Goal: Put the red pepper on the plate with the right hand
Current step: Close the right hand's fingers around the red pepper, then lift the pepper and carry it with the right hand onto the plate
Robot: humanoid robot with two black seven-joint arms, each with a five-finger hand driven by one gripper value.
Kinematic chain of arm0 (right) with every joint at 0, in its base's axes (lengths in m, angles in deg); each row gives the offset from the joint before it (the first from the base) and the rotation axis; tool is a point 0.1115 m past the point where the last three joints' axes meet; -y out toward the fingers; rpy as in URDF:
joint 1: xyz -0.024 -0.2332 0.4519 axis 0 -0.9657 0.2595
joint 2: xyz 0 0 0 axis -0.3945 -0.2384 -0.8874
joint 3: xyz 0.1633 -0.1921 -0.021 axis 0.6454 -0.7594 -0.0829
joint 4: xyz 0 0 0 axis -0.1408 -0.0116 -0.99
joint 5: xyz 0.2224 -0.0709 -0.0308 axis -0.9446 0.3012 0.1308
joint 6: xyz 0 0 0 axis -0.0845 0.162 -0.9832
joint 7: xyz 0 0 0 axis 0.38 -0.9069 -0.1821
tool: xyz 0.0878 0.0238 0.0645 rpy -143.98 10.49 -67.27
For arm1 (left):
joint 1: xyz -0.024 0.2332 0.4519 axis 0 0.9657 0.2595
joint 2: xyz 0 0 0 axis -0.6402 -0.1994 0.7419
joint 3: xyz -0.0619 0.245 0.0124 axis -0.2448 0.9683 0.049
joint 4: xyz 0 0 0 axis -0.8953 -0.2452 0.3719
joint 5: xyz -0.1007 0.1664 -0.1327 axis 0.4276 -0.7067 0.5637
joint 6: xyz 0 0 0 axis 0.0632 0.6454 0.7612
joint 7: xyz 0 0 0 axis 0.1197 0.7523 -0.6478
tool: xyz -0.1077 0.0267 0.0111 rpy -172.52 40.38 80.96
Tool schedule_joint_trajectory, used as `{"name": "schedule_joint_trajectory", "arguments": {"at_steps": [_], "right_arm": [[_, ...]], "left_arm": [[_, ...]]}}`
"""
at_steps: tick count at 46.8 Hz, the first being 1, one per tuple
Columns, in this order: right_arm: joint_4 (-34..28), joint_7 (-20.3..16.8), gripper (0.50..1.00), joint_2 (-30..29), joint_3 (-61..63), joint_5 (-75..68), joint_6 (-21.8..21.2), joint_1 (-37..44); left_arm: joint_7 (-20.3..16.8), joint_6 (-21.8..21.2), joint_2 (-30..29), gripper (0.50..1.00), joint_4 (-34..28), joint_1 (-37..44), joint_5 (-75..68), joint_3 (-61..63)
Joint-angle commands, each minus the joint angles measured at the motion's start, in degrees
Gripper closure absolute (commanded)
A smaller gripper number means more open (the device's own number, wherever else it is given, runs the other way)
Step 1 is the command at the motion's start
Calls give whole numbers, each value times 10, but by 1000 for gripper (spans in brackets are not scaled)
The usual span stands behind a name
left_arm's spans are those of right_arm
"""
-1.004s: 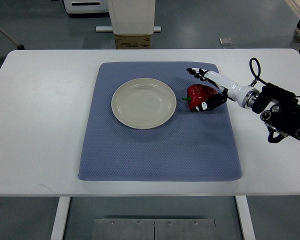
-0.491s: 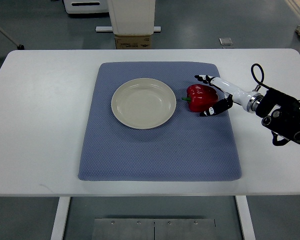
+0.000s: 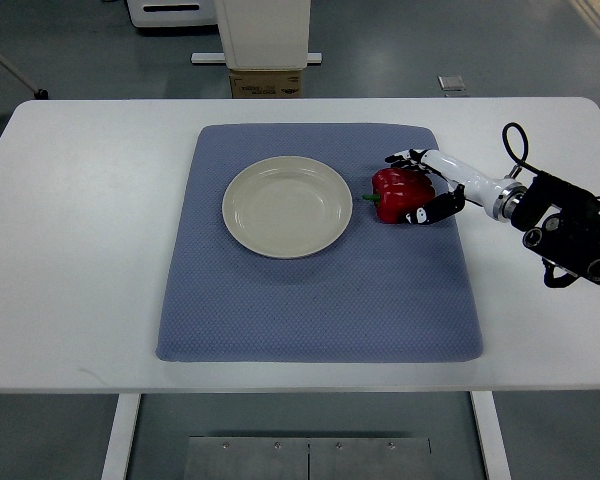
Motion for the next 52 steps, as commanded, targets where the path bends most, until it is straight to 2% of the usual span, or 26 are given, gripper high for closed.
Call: {"name": "schedule_joint_trajectory", "arguments": {"at_steps": [1, 9, 14, 23, 29, 52], "right_arm": [[-1, 0, 659, -2, -1, 0, 0, 1], [-2, 1, 666, -4, -1, 0, -1, 2], [-2, 5, 705, -5, -3, 0, -1, 2], [-1, 10, 835, -4, -10, 1, -2, 2], [-1, 9, 1000, -5, -13, 1, -2, 2], [-2, 0, 1000, -3, -6, -12, -4, 49]], "left_arm": [[0, 0, 0, 500, 0, 0, 0, 0], [0, 0, 0, 500, 0, 1, 0, 0], [0, 0, 0, 500, 0, 0, 0, 0], [0, 0, 0, 500, 0, 0, 0, 0], [0, 0, 0, 500, 0, 0, 0, 0], [0, 0, 0, 500, 0, 0, 0, 0]]}}
